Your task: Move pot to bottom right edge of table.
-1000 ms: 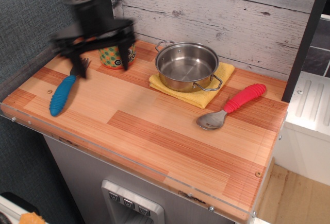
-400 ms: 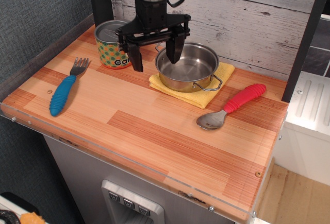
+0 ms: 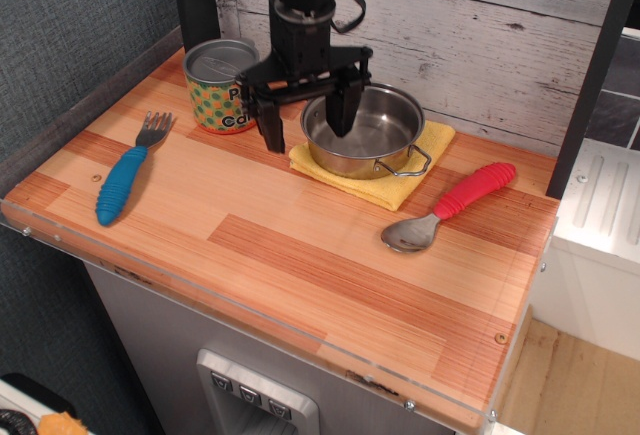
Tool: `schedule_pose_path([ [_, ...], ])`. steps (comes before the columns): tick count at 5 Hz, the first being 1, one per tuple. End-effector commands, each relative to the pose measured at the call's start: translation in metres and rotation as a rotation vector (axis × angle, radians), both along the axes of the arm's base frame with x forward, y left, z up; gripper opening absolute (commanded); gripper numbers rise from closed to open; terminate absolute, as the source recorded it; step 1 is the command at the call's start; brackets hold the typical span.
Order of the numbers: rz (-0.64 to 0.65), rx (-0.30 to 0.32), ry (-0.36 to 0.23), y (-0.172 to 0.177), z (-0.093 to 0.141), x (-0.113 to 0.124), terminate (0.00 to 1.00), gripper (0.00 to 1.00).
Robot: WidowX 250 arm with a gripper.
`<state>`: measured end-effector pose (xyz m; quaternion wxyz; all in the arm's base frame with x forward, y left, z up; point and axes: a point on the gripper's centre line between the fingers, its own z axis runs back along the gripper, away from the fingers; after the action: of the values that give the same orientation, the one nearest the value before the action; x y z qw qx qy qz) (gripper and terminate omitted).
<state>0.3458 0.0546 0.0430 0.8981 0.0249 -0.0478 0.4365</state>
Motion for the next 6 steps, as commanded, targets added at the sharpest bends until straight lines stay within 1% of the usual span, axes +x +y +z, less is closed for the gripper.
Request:
schedule_pose_path([
  [1,0.007,0.006,-0.029,0.000,0.002,0.017,0.00,1.00],
  [2,-0.001,0.003,-0.033,0.000,-0.001,0.020,0.00,1.00],
  [3,0.008,0.013,-0.027,0.000,-0.002,0.021,0.00,0.00],
  [5,0.012,0.002,-0.042,0.001,0.004,0.021,0.00,0.00],
  [6,0.020,-0.026,-0.054,0.000,0.012,0.018,0.00,0.00],
])
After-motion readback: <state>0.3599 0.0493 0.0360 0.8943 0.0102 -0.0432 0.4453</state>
